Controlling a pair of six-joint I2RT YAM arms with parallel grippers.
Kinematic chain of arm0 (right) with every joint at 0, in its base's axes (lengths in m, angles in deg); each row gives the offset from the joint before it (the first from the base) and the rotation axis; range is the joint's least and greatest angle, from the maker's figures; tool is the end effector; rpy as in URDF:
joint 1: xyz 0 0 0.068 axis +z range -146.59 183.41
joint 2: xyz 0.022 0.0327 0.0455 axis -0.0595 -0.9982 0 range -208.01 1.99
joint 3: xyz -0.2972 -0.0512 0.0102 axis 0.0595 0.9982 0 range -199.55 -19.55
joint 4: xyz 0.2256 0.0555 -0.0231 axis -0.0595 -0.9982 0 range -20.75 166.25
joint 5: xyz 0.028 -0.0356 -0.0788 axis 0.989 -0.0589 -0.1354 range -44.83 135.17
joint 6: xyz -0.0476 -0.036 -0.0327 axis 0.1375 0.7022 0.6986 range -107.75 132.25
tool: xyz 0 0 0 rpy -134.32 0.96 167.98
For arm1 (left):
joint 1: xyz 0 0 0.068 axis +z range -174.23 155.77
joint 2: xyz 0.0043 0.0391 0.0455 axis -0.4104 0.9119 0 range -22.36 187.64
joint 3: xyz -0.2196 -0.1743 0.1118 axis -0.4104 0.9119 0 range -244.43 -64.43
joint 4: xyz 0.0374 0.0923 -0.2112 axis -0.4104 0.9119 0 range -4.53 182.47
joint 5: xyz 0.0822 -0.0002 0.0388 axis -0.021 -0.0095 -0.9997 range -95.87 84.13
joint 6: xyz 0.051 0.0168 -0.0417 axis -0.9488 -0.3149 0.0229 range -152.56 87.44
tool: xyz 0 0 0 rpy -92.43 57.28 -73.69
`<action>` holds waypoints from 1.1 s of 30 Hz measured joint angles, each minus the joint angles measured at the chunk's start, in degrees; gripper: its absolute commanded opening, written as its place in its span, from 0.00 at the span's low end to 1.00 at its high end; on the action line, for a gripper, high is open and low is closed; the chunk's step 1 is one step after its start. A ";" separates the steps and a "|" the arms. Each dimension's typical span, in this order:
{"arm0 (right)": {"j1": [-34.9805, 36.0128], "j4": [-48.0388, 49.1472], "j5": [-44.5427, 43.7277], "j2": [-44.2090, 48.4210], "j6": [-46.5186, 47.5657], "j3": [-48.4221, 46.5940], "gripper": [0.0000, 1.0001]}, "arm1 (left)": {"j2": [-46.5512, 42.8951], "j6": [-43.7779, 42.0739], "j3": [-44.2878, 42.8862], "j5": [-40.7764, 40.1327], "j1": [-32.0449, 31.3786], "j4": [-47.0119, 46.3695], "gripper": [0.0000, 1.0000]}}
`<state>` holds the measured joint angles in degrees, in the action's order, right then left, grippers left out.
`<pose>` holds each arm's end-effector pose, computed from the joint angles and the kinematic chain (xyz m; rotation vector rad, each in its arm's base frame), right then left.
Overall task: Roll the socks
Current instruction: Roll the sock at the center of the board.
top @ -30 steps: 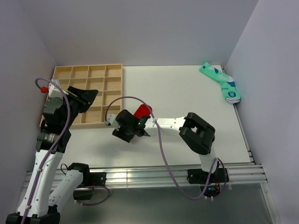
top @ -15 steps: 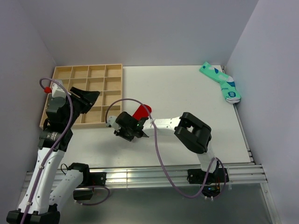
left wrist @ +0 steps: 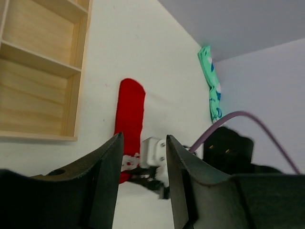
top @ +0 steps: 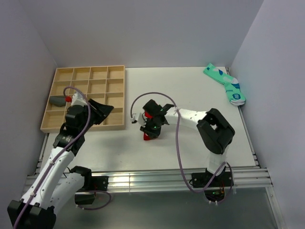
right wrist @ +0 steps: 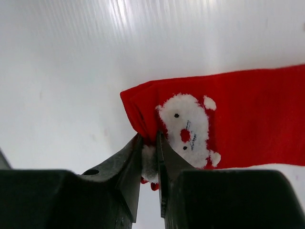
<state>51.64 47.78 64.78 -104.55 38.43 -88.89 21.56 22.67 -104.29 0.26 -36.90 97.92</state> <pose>0.2279 0.2828 0.1986 -1.7342 2.1159 0.5765 0.1450 -0.0386 0.3256 -0.6381 1.8542 -0.9041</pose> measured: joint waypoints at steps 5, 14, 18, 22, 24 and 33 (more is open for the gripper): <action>-6.95 -10.95 7.15 3.10 9.14 0.50 0.25 | 4.81 1.27 4.24 -4.66 -10.36 -4.79 0.43; -12.04 -28.00 18.78 -3.65 20.55 -3.19 0.25 | 19.15 0.04 6.64 -13.75 -30.40 -19.37 0.35; -14.58 -33.53 22.32 -10.14 23.04 -6.51 0.24 | 24.02 -1.18 9.84 -15.17 -32.15 -27.98 0.31; -16.52 -37.42 25.99 -14.12 23.69 -8.87 0.24 | 25.79 -1.70 15.19 -14.51 -32.87 -37.24 0.32; -17.46 -38.40 27.34 -15.37 23.93 -10.36 0.22 | 26.36 -2.01 18.32 -13.49 -33.53 -41.66 0.32; -19.50 -39.26 29.68 -16.41 23.17 -11.34 0.23 | 28.39 -5.81 21.84 -11.65 -35.36 -52.06 0.38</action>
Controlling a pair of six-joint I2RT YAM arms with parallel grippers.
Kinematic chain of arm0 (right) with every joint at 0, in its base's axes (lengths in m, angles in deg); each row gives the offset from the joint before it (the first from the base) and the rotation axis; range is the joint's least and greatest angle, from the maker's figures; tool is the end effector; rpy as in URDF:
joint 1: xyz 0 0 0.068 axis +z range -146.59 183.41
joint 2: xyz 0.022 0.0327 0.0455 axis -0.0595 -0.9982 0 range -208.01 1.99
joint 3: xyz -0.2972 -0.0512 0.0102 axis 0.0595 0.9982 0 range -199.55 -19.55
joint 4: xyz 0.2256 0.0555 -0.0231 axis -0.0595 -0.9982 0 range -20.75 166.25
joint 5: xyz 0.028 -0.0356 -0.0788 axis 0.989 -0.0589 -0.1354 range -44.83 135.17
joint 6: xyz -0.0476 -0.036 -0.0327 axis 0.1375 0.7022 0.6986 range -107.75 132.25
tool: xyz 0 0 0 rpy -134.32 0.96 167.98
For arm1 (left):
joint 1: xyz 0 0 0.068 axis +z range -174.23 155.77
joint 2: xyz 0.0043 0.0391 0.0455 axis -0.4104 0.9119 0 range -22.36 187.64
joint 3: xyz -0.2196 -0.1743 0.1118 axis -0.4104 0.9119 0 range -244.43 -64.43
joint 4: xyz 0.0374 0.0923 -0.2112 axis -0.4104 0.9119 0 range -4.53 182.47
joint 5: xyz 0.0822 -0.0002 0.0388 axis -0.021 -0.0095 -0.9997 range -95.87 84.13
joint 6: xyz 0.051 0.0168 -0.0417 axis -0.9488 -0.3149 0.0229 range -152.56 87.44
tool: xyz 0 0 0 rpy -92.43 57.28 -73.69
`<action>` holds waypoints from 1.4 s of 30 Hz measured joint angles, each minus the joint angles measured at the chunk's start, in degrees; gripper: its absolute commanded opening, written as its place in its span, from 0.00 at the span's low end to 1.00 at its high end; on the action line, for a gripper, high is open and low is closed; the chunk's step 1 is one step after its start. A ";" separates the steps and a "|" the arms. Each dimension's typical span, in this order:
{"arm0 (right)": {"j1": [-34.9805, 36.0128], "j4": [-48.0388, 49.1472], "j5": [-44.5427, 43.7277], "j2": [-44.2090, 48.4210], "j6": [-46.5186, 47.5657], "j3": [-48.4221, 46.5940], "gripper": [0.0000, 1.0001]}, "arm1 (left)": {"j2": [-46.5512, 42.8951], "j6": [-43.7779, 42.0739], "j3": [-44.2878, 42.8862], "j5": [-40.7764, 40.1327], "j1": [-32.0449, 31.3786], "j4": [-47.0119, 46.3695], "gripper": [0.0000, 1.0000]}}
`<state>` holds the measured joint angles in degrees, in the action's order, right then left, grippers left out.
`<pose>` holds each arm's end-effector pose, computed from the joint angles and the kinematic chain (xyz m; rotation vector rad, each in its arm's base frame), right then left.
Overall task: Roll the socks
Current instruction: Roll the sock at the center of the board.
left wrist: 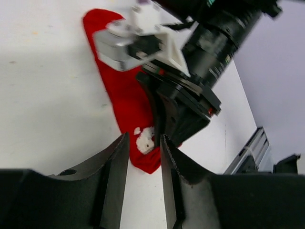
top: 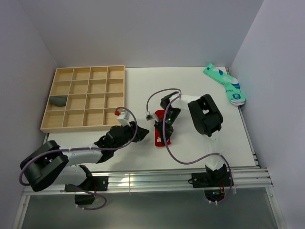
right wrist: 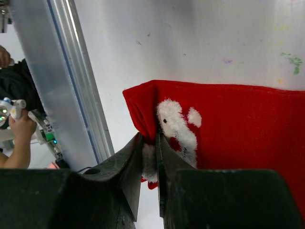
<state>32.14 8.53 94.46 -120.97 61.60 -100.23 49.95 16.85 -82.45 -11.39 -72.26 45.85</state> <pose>0.2796 0.2007 0.1568 1.5165 -2.2135 -1.2917 0.1570 -0.1668 0.2216 -0.0971 1.9706 -1.0811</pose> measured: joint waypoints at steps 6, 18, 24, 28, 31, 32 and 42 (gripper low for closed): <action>-0.22 -3.74 1.81 -1.90 0.46 -3.30 0.22 | 8.26 -7.08 -4.07 5.66 -4.15 -3.91 0.39; -0.66 -6.40 2.86 -3.56 0.70 -4.17 0.22 | 19.61 -13.31 -8.04 12.55 -5.90 -8.37 0.43; -0.68 -7.02 2.86 -3.56 0.72 -4.17 0.22 | 22.27 -14.14 -8.63 13.81 -5.84 -9.70 0.43; -0.92 -7.13 2.86 -3.56 0.90 -4.17 0.22 | 22.56 -14.38 -8.68 14.36 -5.38 -10.29 0.43; -1.11 -7.17 2.89 -3.56 0.92 -4.17 0.22 | 22.73 -14.78 -8.70 14.78 -4.79 -10.32 0.43; -1.16 -7.21 2.86 -3.56 0.94 -4.17 0.22 | 22.97 -14.88 -8.74 14.88 -4.61 -10.29 0.43; -1.40 -7.52 2.86 -3.65 1.05 -4.17 0.21 | 25.49 -15.30 -8.79 17.79 -3.93 -10.88 0.42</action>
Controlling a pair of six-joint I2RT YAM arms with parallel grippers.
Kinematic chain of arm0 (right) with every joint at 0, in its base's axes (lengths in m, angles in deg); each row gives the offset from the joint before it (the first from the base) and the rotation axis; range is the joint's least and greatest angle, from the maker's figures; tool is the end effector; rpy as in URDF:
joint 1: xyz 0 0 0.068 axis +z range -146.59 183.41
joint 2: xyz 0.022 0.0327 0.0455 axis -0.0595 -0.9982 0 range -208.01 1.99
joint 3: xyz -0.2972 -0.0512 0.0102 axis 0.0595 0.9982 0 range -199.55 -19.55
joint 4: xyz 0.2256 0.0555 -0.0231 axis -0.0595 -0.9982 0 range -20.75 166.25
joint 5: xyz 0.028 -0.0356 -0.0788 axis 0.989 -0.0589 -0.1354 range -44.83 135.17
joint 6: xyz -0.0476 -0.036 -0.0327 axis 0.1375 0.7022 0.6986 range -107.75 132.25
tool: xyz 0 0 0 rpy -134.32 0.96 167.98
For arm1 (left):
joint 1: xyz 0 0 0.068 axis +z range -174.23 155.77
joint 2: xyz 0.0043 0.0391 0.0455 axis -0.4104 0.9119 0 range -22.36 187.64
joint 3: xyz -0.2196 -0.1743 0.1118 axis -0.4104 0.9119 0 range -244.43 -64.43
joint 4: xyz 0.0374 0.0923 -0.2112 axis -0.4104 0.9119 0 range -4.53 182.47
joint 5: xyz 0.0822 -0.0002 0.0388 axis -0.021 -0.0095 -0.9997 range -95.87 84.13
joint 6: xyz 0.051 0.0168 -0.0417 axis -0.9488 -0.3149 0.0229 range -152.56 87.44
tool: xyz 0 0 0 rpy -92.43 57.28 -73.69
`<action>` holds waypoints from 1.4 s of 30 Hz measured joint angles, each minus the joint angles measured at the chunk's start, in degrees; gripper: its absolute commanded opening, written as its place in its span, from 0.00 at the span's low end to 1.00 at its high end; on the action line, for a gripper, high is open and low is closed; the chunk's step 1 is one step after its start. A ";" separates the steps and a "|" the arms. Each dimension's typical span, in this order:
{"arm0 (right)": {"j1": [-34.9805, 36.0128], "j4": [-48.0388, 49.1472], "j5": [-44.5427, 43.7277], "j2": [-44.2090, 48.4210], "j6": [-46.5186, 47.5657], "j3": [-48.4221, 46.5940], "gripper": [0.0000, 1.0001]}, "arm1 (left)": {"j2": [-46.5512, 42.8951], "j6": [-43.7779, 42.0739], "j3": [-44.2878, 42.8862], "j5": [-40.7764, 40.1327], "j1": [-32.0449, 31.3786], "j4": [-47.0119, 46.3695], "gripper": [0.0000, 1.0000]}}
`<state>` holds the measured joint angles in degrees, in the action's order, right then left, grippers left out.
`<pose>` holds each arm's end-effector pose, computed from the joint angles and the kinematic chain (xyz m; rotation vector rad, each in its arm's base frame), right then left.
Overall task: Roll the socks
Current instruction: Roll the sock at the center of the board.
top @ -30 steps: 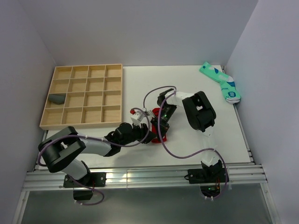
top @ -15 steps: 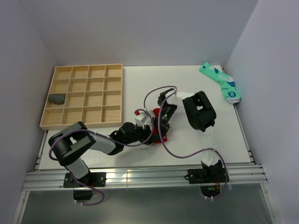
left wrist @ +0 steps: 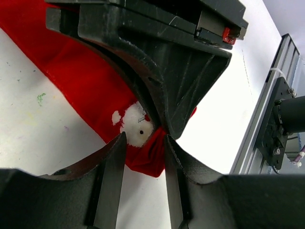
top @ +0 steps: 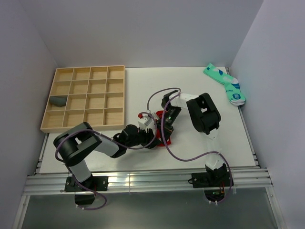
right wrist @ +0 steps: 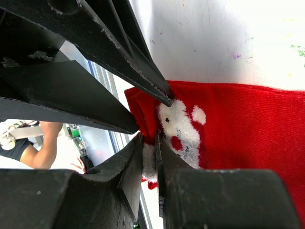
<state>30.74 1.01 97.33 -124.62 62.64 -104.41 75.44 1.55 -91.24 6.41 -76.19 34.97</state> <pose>0.2881 0.1976 0.1552 1.3679 -2.1755 -1.3465 0.1793 -0.2481 0.1765 0.4833 2.0616 -1.1660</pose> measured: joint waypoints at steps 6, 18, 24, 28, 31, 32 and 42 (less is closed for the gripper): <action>0.00 0.04 -0.02 -0.20 -0.24 0.00 0.21 | 1.44 0.15 -0.02 1.22 0.28 -1.66 0.35; -0.17 5.31 -1.11 0.87 -5.79 2.08 0.34 | 3.34 2.49 -1.40 3.06 0.46 -0.96 0.00; -0.24 14.82 -4.72 9.11 -13.25 9.11 0.50 | 3.93 5.64 -3.19 3.41 0.46 2.56 0.00; -1.01 19.76 -7.26 16.22 -16.57 10.84 0.51 | 3.19 7.56 -4.09 3.23 0.46 6.88 0.00; -2.54 22.77 -8.46 20.37 -18.01 11.96 0.52 | 1.88 9.09 -6.38 2.86 0.46 12.92 0.00; -3.39 23.58 -8.85 21.86 -18.27 12.63 0.52 | 1.75 9.40 -7.26 2.86 0.48 14.64 0.00; -11.52 33.66 -15.91 36.65 -18.18 25.00 0.50 | 1.60 16.26 -20.20 5.57 3.41 35.93 0.01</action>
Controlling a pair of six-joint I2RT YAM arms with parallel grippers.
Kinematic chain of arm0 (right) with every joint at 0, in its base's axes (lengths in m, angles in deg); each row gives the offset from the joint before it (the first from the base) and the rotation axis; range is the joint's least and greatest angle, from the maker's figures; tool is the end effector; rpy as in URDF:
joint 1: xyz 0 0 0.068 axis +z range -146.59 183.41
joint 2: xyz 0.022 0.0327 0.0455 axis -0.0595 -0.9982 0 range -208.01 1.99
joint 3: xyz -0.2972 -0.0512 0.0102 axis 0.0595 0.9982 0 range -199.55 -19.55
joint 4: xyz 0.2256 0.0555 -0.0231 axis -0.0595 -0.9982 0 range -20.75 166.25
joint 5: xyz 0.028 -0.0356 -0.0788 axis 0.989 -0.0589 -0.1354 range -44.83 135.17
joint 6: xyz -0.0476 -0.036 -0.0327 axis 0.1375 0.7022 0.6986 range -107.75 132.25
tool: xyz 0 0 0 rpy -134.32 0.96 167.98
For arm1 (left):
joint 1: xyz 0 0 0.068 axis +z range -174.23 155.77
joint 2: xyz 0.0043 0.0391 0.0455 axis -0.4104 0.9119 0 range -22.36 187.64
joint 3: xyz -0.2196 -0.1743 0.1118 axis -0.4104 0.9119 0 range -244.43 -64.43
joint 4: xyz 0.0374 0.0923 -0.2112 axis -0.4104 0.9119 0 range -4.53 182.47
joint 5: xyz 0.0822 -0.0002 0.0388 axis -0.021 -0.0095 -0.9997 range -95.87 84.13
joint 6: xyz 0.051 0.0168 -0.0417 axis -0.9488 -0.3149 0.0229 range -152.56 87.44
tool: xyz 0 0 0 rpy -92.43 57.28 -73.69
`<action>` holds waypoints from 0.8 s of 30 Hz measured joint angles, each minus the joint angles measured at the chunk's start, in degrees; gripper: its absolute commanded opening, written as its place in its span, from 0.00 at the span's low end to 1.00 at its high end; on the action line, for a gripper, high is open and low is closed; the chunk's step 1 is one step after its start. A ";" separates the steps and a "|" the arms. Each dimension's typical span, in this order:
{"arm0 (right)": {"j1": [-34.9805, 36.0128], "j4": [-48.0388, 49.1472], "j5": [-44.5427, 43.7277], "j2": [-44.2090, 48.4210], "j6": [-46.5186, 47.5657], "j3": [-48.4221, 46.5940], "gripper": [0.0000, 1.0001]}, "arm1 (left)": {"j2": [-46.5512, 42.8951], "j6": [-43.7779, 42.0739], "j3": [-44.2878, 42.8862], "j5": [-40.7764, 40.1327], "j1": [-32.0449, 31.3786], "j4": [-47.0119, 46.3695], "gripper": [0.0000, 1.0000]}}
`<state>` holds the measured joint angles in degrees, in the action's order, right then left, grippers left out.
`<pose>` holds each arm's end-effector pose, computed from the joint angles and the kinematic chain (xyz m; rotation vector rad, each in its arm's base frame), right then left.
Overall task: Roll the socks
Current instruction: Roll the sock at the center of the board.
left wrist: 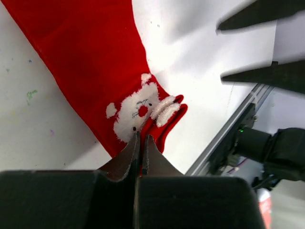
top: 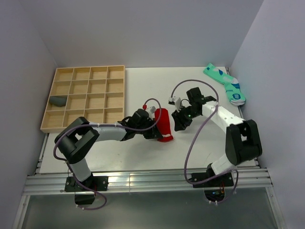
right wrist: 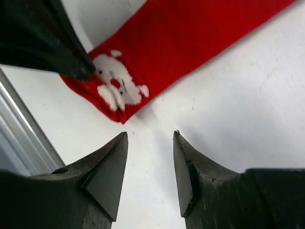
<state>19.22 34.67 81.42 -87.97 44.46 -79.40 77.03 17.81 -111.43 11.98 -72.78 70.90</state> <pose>0.2537 0.1055 0.2393 -1.1978 2.3477 0.7923 0.2166 -0.2706 0.1927 0.1532 2.5147 -1.1913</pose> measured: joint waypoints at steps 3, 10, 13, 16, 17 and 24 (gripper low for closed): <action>0.07 2.71 -1.86 5.84 1.09 4.70 0.49 | 1.84 1.84 -3.56 2.75 1.27 3.89 0.00; 1.86 8.07 -2.93 14.21 5.01 10.47 0.48 | 8.79 6.12 -6.60 10.25 3.17 8.48 0.00; 5.22 10.23 -4.15 17.73 7.69 13.81 0.47 | 9.88 8.09 -6.60 14.10 4.13 8.26 0.00; 10.62 13.20 -6.54 21.09 10.19 18.69 0.47 | 10.40 9.46 -6.60 16.24 4.92 8.46 0.00; 13.03 14.03 -7.41 22.14 11.13 20.59 0.47 | 10.51 9.88 -6.60 16.87 5.11 8.59 0.00; 22.14 18.88 -11.43 24.04 15.50 27.50 0.45 | 11.52 11.93 -6.62 20.28 5.86 9.55 0.00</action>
<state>41.36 53.55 69.98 -63.92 59.96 -51.91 88.55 29.75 -118.06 32.26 -66.93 80.45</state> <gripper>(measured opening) 0.455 0.033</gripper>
